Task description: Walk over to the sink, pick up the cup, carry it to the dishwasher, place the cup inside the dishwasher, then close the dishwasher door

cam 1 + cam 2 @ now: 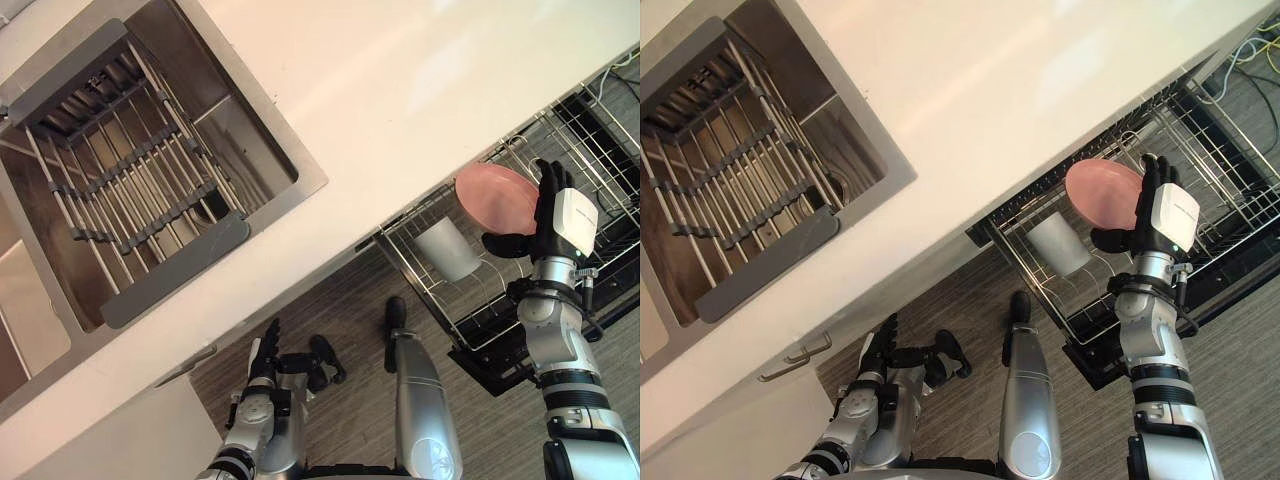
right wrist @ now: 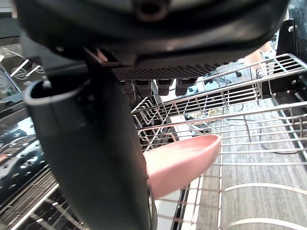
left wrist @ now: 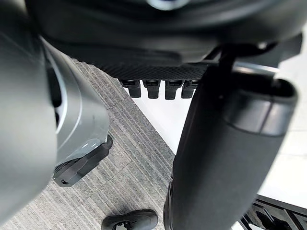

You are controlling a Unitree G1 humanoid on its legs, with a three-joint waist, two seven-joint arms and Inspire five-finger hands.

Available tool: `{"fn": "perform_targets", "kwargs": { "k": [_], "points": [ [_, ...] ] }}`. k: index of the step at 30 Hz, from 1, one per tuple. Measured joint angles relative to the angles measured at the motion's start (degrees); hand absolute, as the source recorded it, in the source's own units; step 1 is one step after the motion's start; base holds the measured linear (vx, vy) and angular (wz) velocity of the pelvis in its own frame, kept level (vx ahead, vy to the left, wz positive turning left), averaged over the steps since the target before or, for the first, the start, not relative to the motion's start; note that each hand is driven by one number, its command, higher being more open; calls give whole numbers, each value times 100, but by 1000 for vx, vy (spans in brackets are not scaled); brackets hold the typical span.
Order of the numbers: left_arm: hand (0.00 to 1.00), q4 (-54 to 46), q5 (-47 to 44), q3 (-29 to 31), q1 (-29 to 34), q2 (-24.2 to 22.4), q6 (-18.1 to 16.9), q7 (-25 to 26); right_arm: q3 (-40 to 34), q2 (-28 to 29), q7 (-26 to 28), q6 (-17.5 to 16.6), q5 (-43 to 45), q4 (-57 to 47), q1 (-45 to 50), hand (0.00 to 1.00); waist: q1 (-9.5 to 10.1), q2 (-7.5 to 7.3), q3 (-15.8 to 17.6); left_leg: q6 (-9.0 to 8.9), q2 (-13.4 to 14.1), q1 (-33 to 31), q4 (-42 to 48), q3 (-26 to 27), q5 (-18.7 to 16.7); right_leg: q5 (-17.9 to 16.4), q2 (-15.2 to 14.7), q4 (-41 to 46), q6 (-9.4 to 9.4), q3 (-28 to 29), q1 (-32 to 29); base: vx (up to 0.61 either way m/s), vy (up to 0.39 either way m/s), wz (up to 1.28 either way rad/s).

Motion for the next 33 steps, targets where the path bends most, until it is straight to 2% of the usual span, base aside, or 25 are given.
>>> {"fn": "perform_targets", "kwargs": {
  "k": [5,11,16,21,27,33],
  "points": [
    [100,133,6,-1,-65,25,54,3,2,349,1,-7,208,-142,402,100,-12,-60,-5,-8,19,124,37,-100,-7,-18,-3,-3,-19,-86,194,-31,-42,7],
    [100,165,22,-5,-56,218,139,-8,50,559,114,-90,225,-423,960,100,-62,-298,-9,-29,64,285,83,-155,-41,-21,41,-73,-23,-135,423,-8,-16,2],
    [100,193,133,-4,33,431,193,-24,76,580,286,-201,223,-1109,1400,100,-175,-449,-16,-44,82,522,26,-90,-65,-2,103,-190,-12,-80,640,29,6,-10],
    [100,191,245,92,206,526,232,-35,41,650,312,-383,223,-1942,1801,100,-282,-580,-100,-63,95,830,-219,58,-60,171,222,-619,14,11,969,50,20,-17],
    [100,266,401,221,450,561,277,-73,-443,1142,310,-580,291,-2829,2387,100,-386,-765,-463,-100,48,1230,-549,239,-20,332,325,-1134,79,161,1370,93,42,-16],
    [100,345,472,263,815,526,348,-81,-1120,1845,235,-725,674,-3382,2986,100,-598,-780,-949,-112,-153,1730,-1097,376,103,426,319,-1632,182,279,1823,108,53,-14]
  ]
}}
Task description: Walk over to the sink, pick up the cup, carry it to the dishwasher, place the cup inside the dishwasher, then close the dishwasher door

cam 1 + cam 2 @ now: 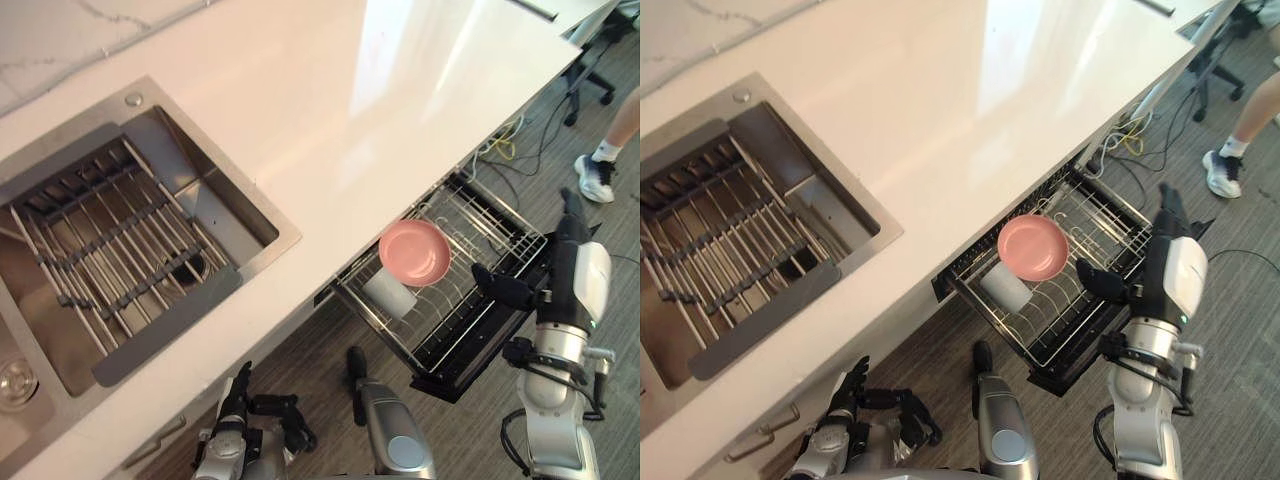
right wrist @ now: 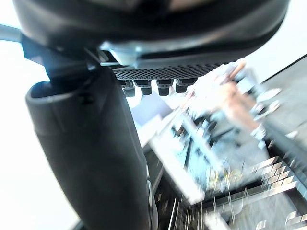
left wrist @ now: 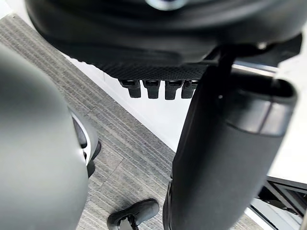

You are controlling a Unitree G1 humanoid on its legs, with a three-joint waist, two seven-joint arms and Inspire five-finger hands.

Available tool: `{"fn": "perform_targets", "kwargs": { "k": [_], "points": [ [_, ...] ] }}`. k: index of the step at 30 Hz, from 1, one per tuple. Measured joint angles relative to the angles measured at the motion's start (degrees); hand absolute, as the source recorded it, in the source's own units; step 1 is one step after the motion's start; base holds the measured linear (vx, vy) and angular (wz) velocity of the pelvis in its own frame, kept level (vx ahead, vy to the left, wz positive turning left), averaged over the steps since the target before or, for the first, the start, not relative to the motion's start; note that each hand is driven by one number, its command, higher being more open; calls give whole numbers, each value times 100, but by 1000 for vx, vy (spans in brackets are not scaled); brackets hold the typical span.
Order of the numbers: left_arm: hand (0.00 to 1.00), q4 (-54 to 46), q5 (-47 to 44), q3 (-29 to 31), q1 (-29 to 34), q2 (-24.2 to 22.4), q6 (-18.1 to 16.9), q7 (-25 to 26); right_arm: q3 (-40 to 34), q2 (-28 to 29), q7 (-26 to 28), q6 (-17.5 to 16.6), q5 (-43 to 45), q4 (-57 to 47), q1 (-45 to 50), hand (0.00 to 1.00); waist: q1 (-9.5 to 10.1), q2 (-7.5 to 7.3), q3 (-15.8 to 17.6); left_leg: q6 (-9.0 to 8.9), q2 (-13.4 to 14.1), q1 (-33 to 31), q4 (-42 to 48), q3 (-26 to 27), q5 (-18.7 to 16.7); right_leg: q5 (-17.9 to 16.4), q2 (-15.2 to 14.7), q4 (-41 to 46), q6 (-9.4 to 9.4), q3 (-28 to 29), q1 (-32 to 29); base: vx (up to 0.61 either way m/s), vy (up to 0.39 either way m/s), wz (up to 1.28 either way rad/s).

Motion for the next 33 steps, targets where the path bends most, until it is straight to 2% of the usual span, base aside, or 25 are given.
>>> {"fn": "perform_targets", "kwargs": {
  "k": [7,11,15,17,22,27,33],
  "points": [
    [100,29,164,185,249,-112,59,-88,-803,792,-20,-27,916,110,481,100,-89,13,-355,-27,-206,514,-647,15,245,12,-27,-273,21,-16,388,62,5,1],
    [100,18,216,298,338,-205,63,-105,-1042,1196,-33,-97,1888,651,564,100,-87,37,-531,-58,-254,681,-897,12,371,-11,-22,-276,-3,-55,474,-3,-21,3],
    [100,-5,217,429,386,-422,114,-118,-1027,1212,-15,-124,3141,1270,846,100,-63,174,-678,-92,-247,825,-1036,15,360,-86,-8,-221,-20,-98,563,-36,-37,4],
    [100,-46,216,469,418,-495,122,-126,-1004,1254,-3,-125,3400,1436,984,100,-44,207,-739,-122,-239,862,-1090,25,336,-126,5,-164,-40,-110,566,-17,-13,2],
    [100,-125,214,576,525,-608,198,-170,-690,1414,244,-256,4539,1967,1380,100,-24,208,-961,-188,-159,929,-1091,43,317,-247,69,-18,-115,-144,565,0,-41,0],
    [100,-169,211,574,510,-670,224,-200,-184,1407,757,-312,5621,2627,1433,100,60,218,-989,-237,-134,969,-1092,35,357,-316,67,87,-119,-195,574,9,-23,4],
    [100,-160,212,555,488,-683,234,-211,472,1303,1195,-316,6152,3345,1254,100,222,231,-1097,-298,-110,1011,-1158,-17,484,-388,29,121,-137,-380,654,23,-23,15]
  ]
}}
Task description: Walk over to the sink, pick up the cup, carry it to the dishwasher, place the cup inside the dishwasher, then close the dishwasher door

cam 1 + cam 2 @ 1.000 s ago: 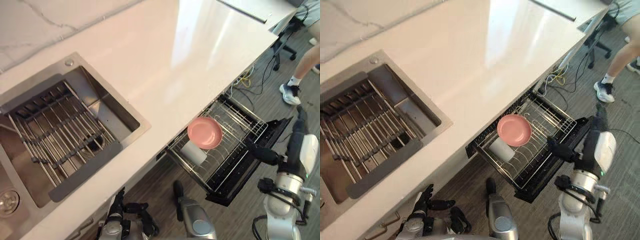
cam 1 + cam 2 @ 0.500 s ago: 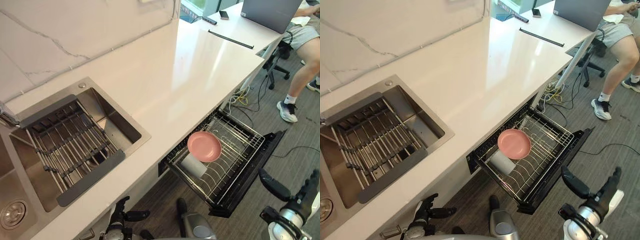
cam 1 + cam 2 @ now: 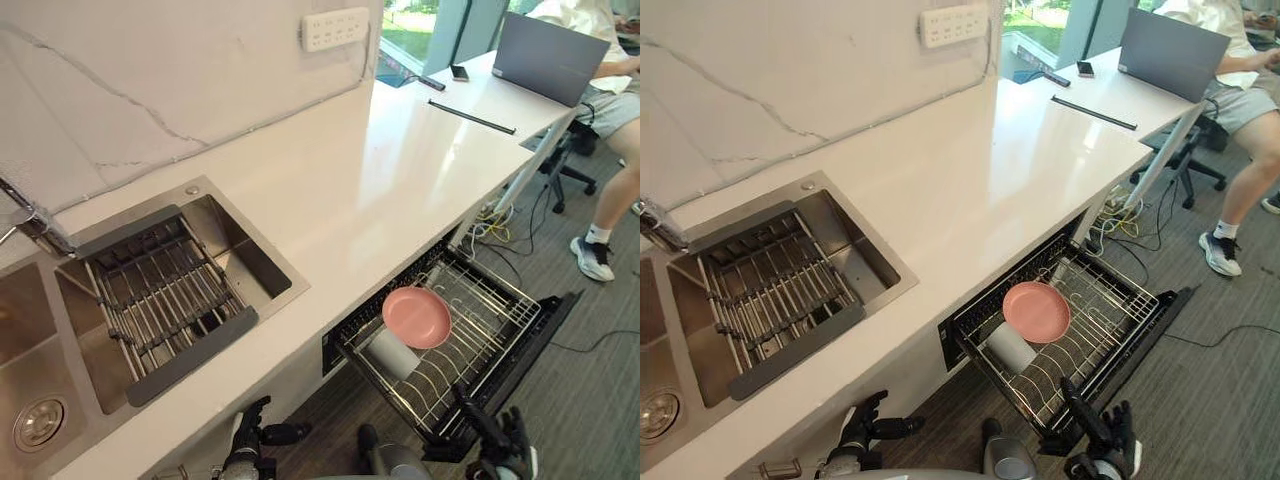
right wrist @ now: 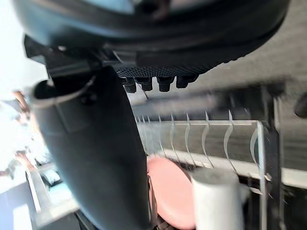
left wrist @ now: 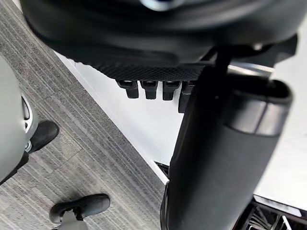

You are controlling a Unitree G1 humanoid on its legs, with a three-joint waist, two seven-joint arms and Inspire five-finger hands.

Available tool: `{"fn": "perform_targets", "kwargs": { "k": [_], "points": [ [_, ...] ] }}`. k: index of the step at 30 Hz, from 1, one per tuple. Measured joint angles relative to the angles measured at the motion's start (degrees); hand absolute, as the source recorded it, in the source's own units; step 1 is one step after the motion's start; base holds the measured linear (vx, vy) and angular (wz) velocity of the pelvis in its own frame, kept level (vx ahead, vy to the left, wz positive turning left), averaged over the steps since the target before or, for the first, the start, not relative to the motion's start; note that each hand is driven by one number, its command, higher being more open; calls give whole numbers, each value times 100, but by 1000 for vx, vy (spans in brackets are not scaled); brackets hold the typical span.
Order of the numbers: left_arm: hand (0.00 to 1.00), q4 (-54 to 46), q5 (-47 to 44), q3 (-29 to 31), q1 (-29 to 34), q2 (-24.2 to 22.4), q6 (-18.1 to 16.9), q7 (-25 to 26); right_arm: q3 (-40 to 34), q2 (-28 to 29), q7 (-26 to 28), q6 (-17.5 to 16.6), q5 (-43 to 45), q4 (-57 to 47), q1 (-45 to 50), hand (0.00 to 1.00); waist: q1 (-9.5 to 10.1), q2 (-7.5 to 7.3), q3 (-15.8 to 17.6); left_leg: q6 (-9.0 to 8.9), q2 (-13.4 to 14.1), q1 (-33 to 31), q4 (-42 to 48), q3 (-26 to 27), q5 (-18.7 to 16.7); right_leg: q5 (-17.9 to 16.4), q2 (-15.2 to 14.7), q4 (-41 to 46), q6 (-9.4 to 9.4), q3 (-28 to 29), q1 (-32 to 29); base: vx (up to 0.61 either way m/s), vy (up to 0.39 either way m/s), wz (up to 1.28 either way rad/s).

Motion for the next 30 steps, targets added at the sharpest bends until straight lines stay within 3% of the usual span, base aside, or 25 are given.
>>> {"fn": "perform_targets", "kwargs": {
  "k": [12,20,30],
  "points": [
    [100,197,-1,-295,-104,135,-48,-27,73,-117,83,-45,127,428,-162,100,30,-5,-15,-53,-27,-7,-372,-440,286,-22,-7,-153,-60,-380,94,-12,-36,16],
    [100,248,79,-400,-126,305,-59,-31,340,-358,74,-12,127,425,-280,100,65,7,-8,13,-120,-191,-499,-934,444,29,-100,-247,-51,-677,102,-12,-3,21],
    [100,392,209,-400,-167,481,-64,-31,791,-667,65,73,119,409,-1056,100,236,138,72,102,-222,-465,-585,-1477,623,114,-257,-404,-28,-1156,136,-16,5,27]
  ]
}}
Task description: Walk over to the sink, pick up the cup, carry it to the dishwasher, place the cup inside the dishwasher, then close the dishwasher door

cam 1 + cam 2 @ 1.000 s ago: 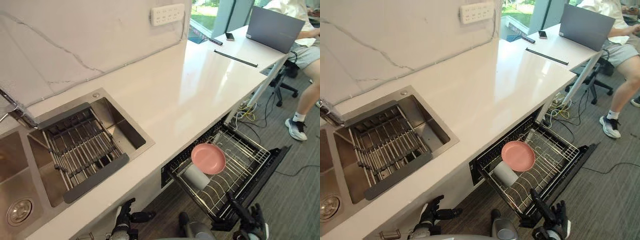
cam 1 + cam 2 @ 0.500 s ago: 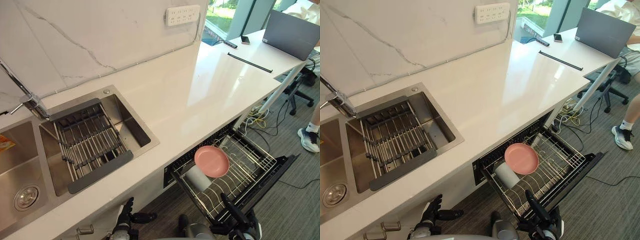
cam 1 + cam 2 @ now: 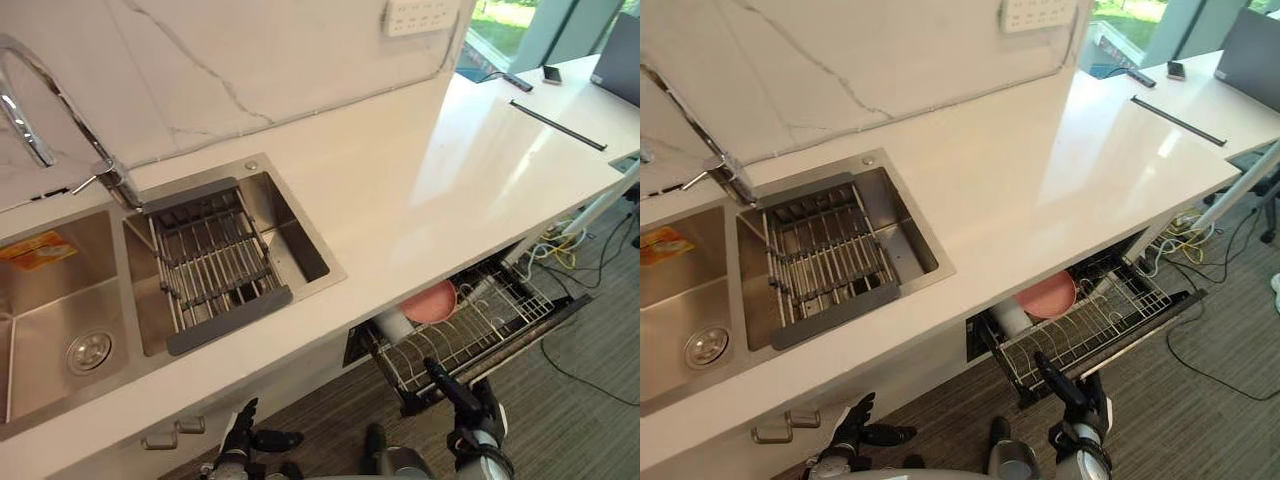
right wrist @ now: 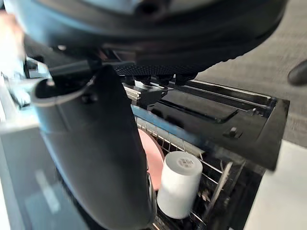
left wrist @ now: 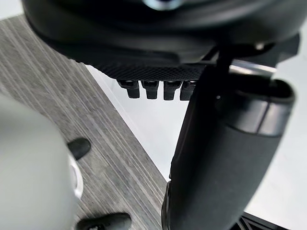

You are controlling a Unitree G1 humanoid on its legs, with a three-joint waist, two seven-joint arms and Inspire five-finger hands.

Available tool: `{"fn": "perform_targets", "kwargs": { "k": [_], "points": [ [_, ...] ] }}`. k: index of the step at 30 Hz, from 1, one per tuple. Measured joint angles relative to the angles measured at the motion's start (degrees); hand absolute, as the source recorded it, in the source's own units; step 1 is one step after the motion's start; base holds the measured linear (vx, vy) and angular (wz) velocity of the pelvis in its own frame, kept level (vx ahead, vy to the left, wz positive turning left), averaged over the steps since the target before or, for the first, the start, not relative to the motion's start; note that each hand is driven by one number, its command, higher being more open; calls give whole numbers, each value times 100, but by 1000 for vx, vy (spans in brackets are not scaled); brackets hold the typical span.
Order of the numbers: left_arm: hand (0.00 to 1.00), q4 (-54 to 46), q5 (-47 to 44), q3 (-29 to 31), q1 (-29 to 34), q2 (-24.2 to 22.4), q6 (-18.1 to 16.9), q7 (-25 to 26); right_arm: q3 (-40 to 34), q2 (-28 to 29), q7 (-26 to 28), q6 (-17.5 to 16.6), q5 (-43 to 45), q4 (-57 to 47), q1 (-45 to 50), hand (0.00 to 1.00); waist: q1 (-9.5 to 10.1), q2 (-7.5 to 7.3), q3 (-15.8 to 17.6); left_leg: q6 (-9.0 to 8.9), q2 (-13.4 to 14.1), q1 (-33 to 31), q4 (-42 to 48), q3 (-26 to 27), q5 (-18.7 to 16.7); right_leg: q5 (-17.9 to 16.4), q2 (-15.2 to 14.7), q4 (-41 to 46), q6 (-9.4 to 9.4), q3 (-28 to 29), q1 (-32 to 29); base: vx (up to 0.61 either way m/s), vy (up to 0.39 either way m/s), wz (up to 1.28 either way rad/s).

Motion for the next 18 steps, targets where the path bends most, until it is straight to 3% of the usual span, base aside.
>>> {"fn": "perform_targets", "kwargs": {
  "k": [5,18],
  "points": [
    [100,-4,2,-8,-76,-26,-3,-60,101,-191,-2,106,2,0,-445,100,128,112,84,15,-23,-118,-52,-230,103,-6,-55,2,1,-235,-3,-6,-13,26],
    [100,-11,5,-104,-112,22,-66,-197,1102,-1106,5,412,-468,86,-1073,100,148,203,179,-24,-31,-246,-117,-490,246,-161,-103,196,-22,-444,-107,-2,-11,9]
  ]
}}
